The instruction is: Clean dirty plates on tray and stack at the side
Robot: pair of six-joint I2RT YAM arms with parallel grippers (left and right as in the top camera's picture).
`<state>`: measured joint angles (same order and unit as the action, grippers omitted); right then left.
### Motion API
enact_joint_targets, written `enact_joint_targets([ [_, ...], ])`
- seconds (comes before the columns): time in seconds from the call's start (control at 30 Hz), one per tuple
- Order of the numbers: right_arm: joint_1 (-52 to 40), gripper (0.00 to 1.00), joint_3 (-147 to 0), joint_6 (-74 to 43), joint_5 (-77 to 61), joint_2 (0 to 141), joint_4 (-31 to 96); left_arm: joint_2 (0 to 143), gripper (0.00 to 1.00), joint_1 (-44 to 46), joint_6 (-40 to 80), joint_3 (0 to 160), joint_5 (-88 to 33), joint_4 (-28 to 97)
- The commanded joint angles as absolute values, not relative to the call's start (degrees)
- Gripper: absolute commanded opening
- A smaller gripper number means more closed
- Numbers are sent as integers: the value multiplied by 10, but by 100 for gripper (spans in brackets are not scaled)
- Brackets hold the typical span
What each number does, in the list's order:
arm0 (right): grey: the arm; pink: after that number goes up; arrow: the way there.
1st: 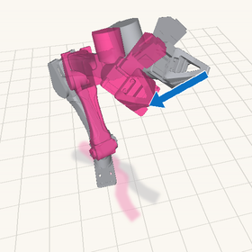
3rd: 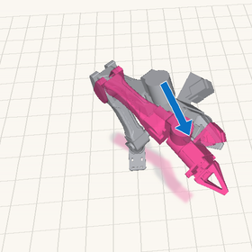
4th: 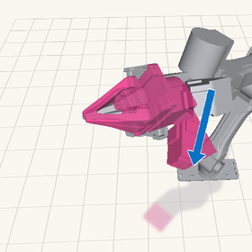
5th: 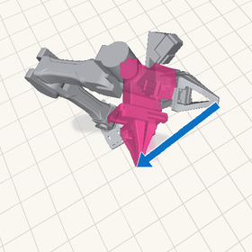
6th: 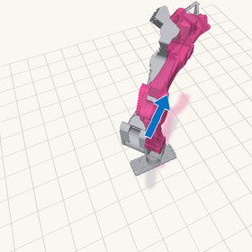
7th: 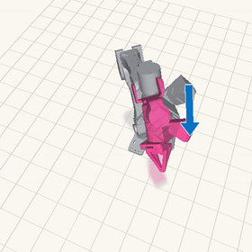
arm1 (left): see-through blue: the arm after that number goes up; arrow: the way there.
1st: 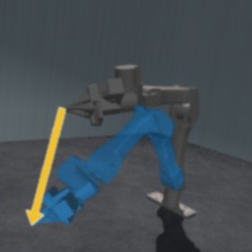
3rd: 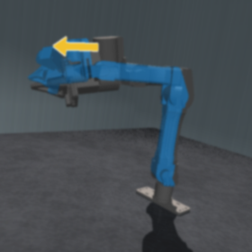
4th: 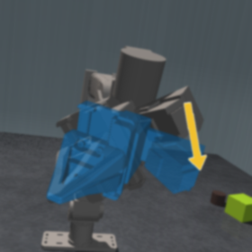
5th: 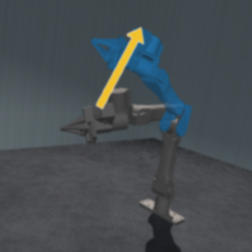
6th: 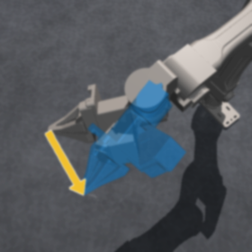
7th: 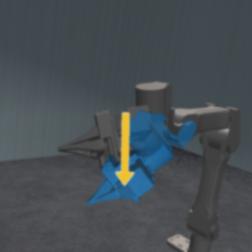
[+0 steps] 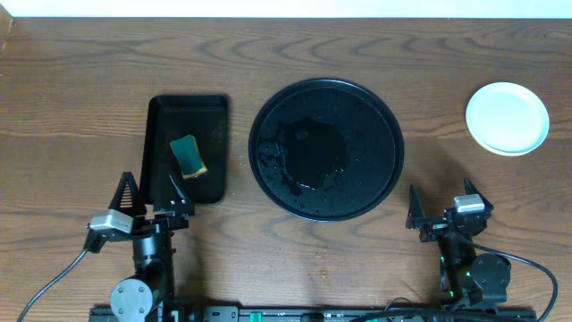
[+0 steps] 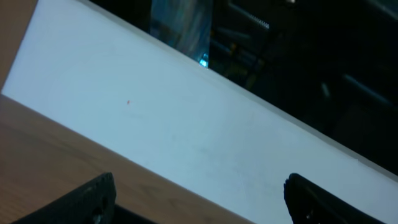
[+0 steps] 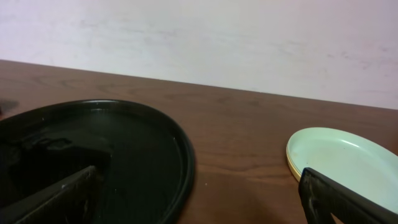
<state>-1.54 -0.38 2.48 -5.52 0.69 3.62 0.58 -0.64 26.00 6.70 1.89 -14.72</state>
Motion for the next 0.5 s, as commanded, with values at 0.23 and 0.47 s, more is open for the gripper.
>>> enact_joint_targets([
  [0.23,-13,99,-3,18,-54,4,38,1,86,-8,260,2,22,-162],
  [0.47,-13,99,-3,18,-54,4,38,1,86,-8,181,2,18,-60],
])
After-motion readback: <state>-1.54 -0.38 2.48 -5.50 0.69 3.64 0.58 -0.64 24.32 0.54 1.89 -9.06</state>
